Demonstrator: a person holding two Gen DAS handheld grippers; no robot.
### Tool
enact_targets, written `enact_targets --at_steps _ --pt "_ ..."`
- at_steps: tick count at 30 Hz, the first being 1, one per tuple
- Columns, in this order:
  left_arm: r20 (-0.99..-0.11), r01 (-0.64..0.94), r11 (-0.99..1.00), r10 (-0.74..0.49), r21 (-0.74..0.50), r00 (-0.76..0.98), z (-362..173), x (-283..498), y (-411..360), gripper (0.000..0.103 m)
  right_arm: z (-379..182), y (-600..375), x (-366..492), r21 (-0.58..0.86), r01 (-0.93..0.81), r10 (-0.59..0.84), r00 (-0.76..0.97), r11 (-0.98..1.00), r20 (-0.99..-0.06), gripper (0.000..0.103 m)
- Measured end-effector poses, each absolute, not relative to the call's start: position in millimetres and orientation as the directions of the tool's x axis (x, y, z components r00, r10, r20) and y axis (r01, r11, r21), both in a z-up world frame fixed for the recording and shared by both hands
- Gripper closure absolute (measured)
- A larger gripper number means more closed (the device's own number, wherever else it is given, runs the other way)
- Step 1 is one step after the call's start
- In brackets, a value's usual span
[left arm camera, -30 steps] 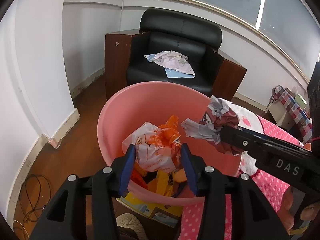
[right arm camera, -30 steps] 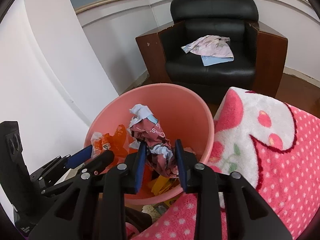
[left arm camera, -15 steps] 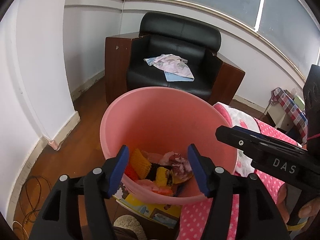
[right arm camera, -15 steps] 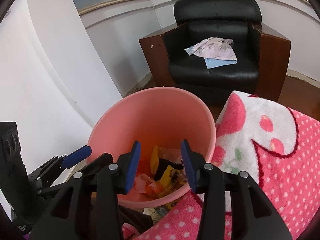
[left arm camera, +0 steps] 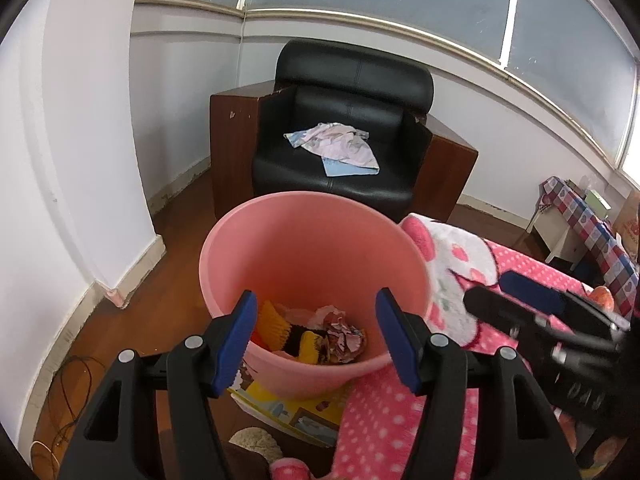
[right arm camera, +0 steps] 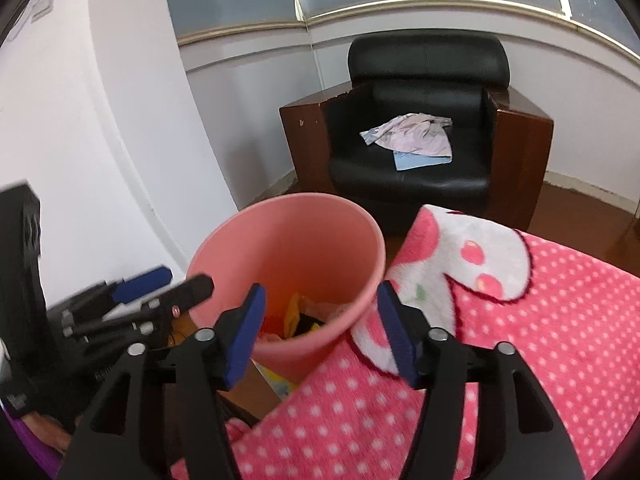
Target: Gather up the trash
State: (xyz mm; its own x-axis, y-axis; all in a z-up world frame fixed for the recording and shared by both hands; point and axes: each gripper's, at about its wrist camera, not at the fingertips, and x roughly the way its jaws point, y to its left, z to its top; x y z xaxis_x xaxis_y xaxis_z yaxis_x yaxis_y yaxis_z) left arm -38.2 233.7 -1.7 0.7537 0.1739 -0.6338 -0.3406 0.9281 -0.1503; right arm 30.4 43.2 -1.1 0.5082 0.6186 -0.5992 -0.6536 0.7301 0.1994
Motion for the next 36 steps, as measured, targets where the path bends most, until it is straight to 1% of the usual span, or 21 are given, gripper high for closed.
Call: enact_targets --at_steps 4,6,8,18,36 --pt "-0.627 -0.335 0.932 0.177 -0.141 0.759 7 -49 217 0.043 2 27 16 0.193 -0.641 0.609 0.527 0.743 -0.593 0.04" --pt "-0.625 -0.333 0.933 0.18 -0.135 0.759 10 -54 209 0.043 2 20 9 0.189 -0.634 0.602 0.533 0.749 -0.595 0.036" --pt "-0.623 -0.328 0.936 0.179 -0.132 0.761 13 -58 202 0.043 3 13 2 0.183 -0.627 0.594 0.544 0.757 -0.593 0.035" --pt "-0.618 -0.325 0.941 0.198 -0.098 0.761 20 -74 173 0.043 4 -15 -19 0.175 -0.588 0.563 0.581 0.789 -0.587 0.034" --pt "-0.61 -0.325 0.942 0.207 -0.087 0.765 24 -91 155 0.043 8 -37 -46 0.134 -0.571 0.534 0.625 0.81 -0.569 0.034"
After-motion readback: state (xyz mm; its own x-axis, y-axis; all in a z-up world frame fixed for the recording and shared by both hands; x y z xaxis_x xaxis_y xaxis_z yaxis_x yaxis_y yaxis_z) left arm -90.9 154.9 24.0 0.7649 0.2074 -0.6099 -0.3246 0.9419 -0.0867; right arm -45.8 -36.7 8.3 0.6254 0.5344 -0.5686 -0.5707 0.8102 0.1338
